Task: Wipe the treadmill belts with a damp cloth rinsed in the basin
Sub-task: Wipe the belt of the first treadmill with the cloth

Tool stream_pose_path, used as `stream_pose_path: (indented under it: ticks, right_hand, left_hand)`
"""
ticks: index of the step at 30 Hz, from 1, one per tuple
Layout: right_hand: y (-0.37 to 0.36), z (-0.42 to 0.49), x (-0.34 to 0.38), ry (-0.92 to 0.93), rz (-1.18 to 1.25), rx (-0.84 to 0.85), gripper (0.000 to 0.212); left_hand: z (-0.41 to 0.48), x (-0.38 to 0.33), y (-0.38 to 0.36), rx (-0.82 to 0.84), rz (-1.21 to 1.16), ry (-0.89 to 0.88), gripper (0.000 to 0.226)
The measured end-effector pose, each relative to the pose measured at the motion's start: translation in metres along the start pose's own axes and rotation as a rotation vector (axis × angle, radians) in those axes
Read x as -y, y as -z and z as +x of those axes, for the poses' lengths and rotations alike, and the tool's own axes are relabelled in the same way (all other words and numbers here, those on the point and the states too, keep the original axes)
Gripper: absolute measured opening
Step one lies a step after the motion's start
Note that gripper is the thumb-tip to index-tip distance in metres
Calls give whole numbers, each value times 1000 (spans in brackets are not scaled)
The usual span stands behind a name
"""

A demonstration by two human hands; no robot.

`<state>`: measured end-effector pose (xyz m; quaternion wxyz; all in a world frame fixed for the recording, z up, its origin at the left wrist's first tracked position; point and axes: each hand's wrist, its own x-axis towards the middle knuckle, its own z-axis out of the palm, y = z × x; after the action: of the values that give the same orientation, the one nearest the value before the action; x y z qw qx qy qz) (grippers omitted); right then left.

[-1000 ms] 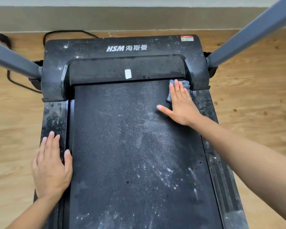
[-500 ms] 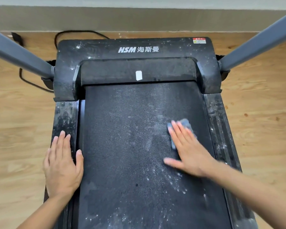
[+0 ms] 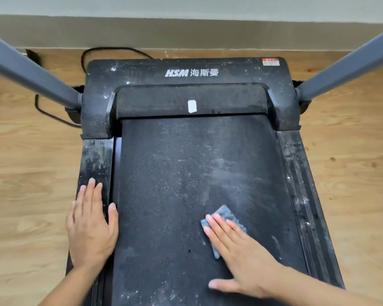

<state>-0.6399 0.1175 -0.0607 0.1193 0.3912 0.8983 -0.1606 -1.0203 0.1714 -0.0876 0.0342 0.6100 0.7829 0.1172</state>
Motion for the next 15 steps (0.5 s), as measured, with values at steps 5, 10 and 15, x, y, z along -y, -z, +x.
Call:
stream_pose_path:
  ticks: [5,10,15]
  right_hand:
    - [49,104,-73,-204,26,-65,114]
    - [94,196,-116,-341,59,-100,119]
    - [60,123,-57,-190,82,-58,120]
  left_hand:
    - [1,0,3,14,13,7,63]
    - [2,-1,3,19,21,10,62]
    - [1,0,4,19,13,6,61]
